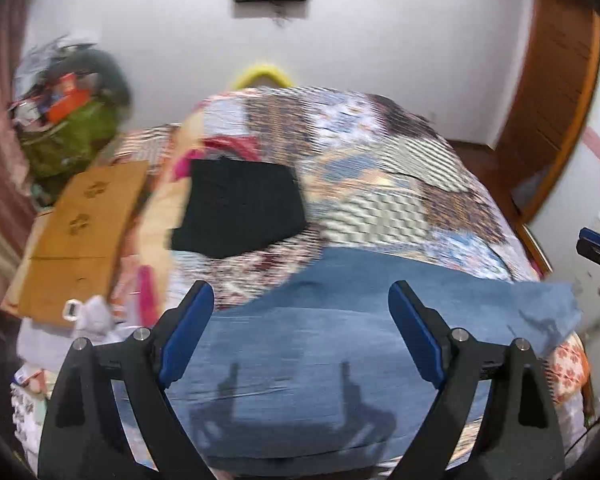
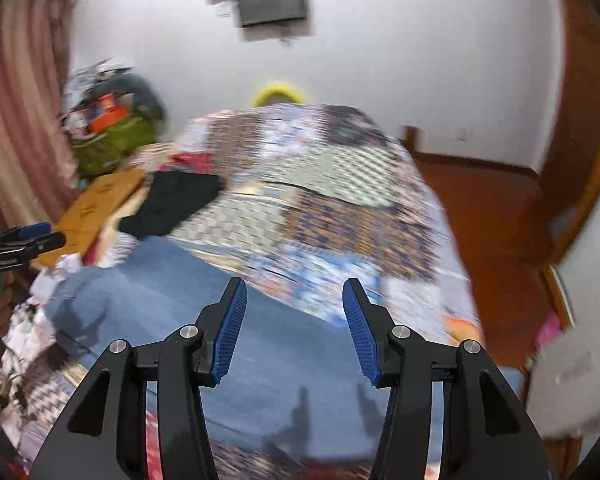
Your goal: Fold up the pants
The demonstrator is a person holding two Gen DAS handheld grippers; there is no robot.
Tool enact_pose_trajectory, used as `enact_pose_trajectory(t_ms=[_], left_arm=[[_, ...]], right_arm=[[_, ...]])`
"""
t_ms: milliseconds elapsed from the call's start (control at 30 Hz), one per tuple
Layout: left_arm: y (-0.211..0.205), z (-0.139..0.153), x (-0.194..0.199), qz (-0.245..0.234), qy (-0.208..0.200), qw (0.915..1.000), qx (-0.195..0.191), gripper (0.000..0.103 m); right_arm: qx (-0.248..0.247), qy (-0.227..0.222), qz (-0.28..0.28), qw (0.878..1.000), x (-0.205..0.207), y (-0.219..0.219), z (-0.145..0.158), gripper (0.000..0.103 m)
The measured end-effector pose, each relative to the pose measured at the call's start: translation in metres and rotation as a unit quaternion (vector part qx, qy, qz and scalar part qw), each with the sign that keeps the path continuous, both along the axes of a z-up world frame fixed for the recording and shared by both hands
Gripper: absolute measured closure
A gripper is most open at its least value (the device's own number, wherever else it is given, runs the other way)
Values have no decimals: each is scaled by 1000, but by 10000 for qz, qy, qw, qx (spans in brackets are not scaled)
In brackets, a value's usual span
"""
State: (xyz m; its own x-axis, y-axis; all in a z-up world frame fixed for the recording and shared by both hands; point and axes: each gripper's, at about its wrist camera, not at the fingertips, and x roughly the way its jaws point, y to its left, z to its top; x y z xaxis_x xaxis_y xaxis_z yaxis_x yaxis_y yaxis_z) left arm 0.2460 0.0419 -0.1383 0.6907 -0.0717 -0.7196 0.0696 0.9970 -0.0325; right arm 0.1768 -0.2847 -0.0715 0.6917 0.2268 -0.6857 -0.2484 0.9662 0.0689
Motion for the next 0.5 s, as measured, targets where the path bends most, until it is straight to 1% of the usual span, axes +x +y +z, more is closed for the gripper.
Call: enact_pose_trajectory(t_ms=[133,200,267,400,500], left_arm=[[60,-4,-3,522,67,9986,30,14],[88,-11,-3,768,181,9969,-43,14],[117,-22,-1,984,352,9945,-122,14],[156,-55,1,1316,708,9888,-45,14],[174,-91,7,1478,1111,9827,-93,14]], right_arm=[[-77,76,594,9982,24,62,-9,57],[-102,140,814,9965,34,85,-15,55],[-115,246,1048,9941,47,111,-25,51],[-227,477,1386,9889,72,151,-48,51],[-381,680,1528,9852,92,175,-64,51]])
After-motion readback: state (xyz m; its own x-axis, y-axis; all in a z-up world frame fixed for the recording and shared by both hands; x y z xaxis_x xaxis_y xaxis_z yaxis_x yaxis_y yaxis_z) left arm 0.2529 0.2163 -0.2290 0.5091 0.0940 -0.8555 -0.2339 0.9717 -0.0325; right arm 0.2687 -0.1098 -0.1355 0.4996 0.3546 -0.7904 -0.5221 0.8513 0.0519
